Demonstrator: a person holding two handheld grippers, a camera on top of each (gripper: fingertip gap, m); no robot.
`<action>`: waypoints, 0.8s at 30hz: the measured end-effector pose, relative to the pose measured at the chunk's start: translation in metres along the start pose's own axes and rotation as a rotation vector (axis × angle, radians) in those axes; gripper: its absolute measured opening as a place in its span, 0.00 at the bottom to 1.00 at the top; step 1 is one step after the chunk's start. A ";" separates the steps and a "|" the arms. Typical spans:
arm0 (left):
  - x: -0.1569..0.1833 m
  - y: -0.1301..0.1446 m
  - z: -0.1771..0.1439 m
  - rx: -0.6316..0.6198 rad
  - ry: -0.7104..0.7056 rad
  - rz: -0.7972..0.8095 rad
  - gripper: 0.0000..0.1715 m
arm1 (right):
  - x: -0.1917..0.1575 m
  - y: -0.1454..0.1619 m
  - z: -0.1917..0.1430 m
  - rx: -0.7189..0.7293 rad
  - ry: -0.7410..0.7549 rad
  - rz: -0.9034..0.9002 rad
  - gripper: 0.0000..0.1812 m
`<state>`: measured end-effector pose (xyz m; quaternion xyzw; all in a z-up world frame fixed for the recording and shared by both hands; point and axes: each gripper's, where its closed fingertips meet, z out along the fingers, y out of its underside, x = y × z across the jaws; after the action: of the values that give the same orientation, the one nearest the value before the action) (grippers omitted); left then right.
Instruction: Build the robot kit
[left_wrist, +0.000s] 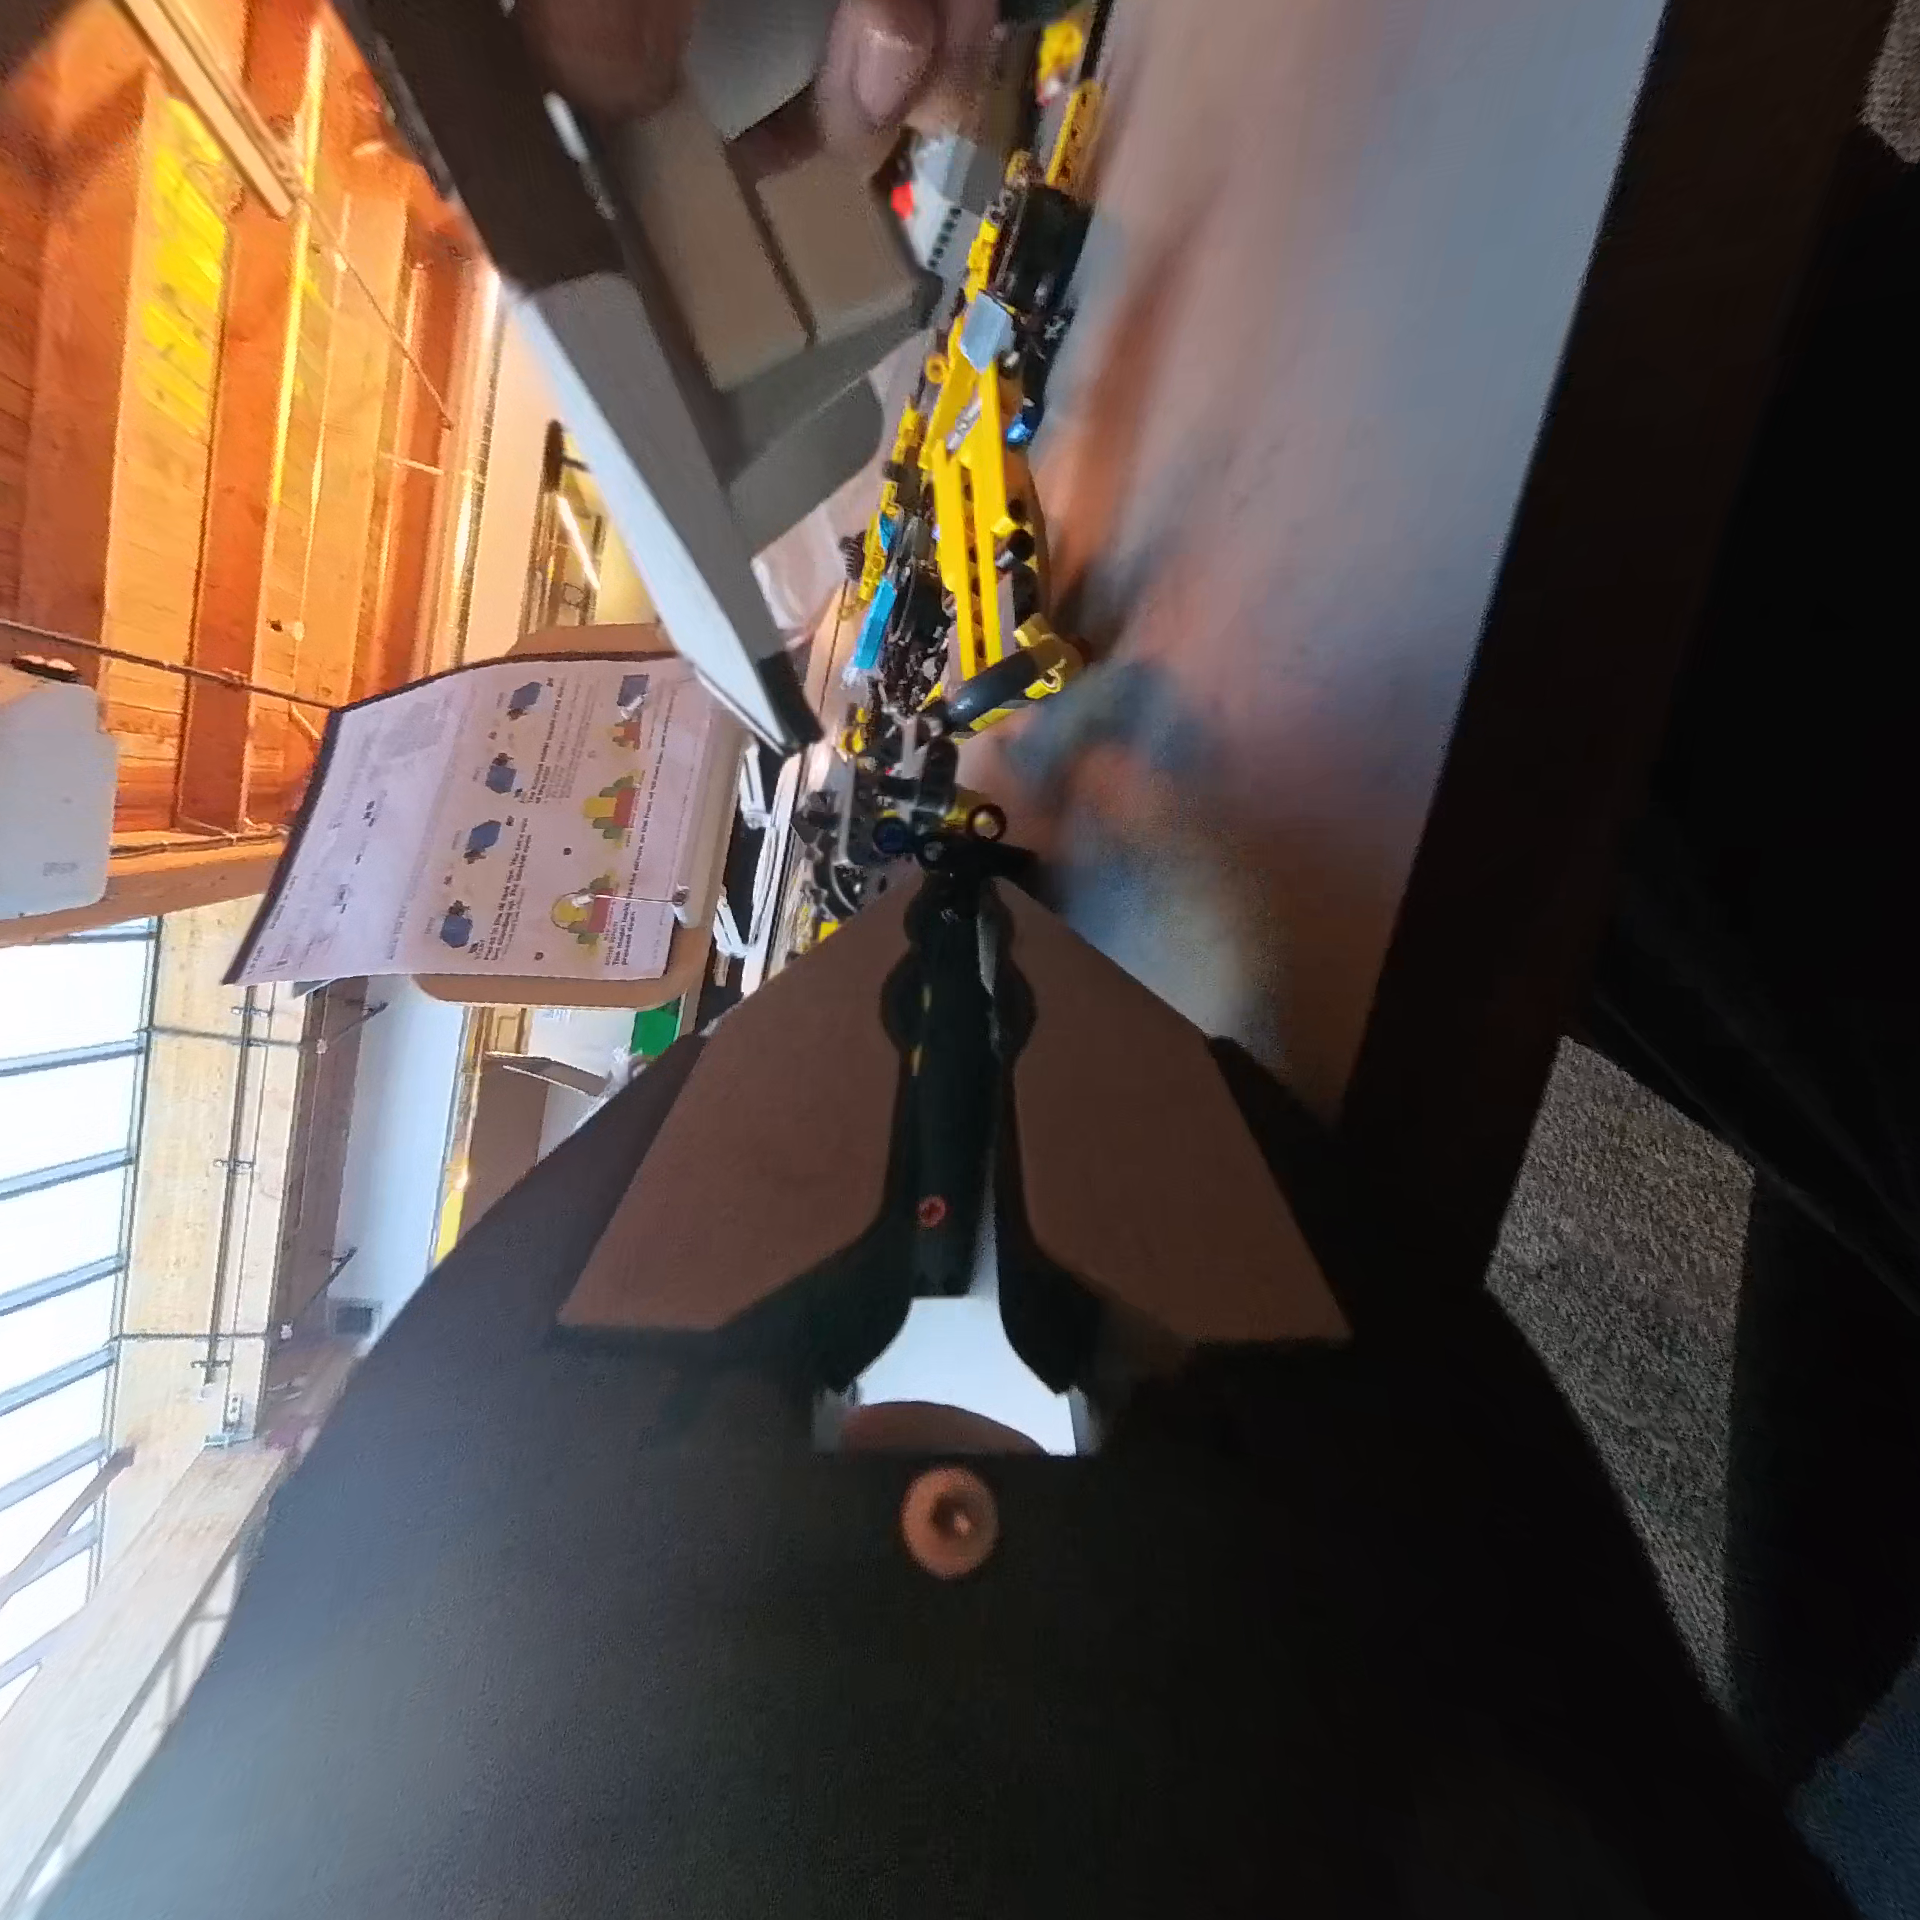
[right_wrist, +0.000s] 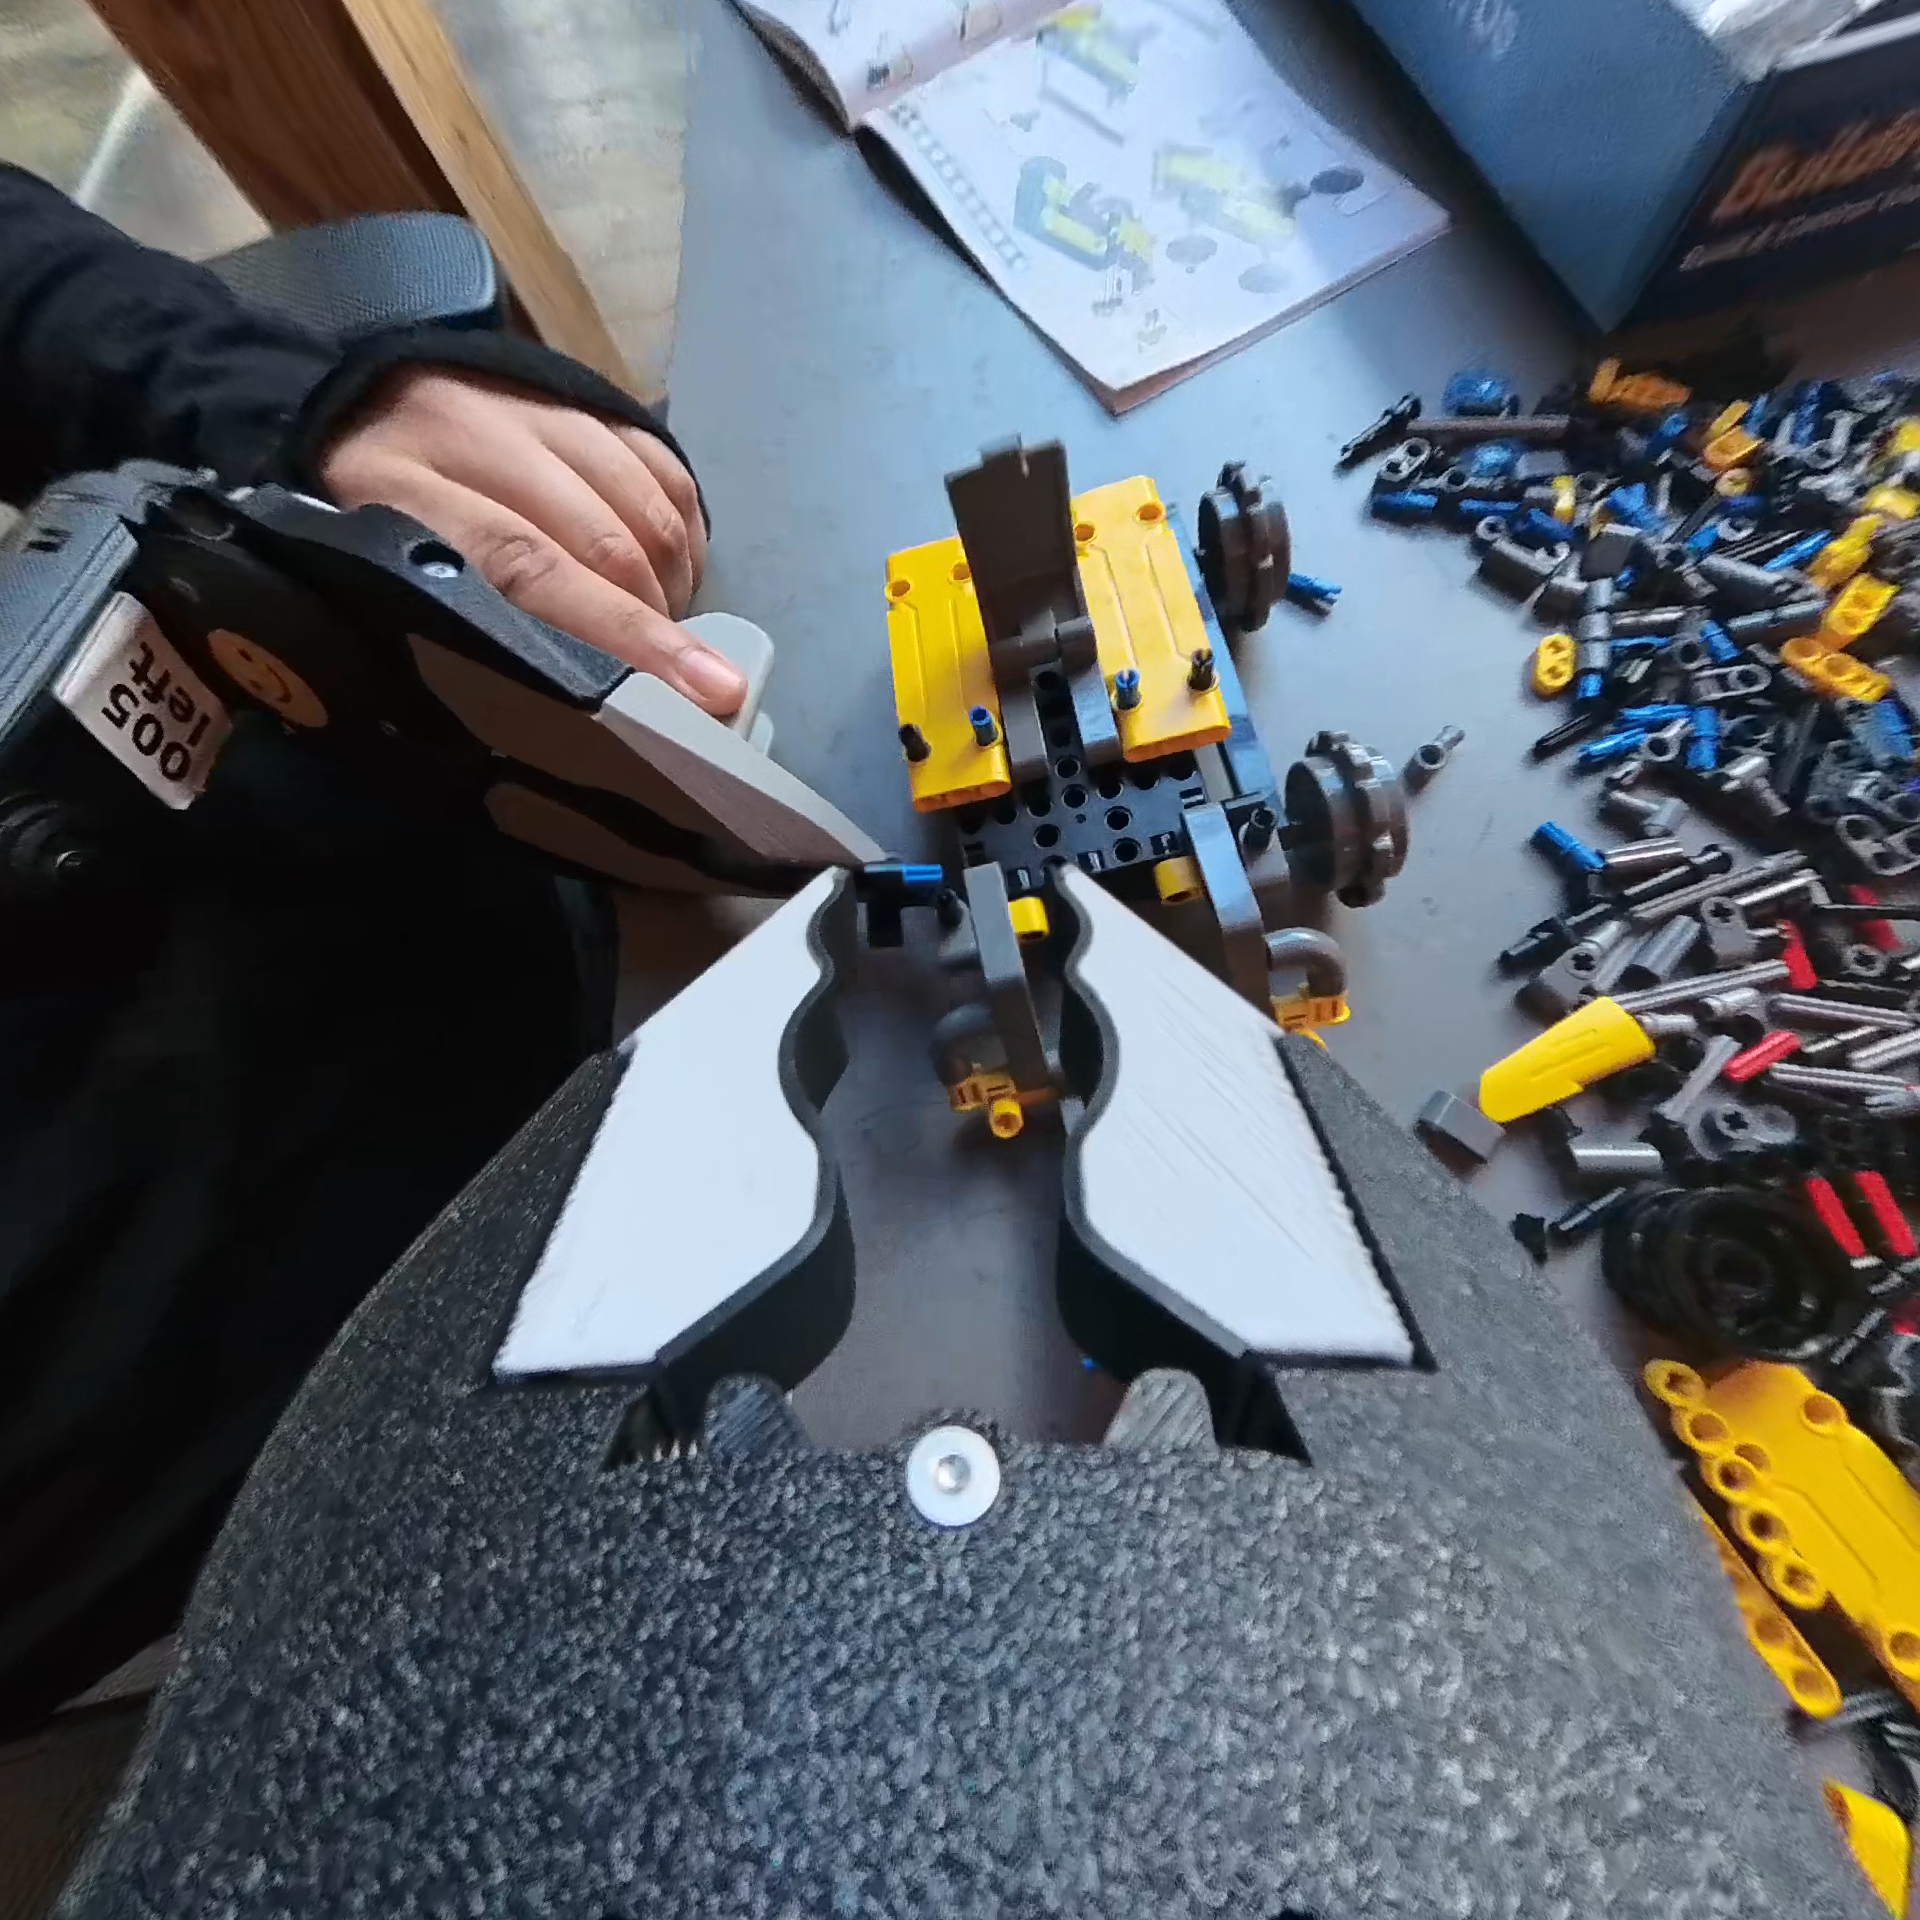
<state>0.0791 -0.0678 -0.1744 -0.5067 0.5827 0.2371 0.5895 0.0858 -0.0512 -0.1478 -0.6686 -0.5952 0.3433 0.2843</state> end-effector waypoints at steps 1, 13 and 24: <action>-0.002 -0.001 -0.002 0.008 -0.010 -0.014 0.02 | -0.004 -0.002 -0.003 0.014 0.010 -0.016 0.20; -0.005 -0.043 -0.055 0.375 0.180 -0.295 0.02 | -0.043 -0.004 -0.011 0.051 0.011 -0.262 0.14; -0.019 -0.056 -0.083 0.532 0.269 -0.505 0.02 | -0.087 -0.006 -0.009 0.020 -0.163 -0.417 0.09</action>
<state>0.0872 -0.1553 -0.1223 -0.4902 0.5528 -0.1433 0.6585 0.0843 -0.1368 -0.1273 -0.4982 -0.7381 0.3358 0.3069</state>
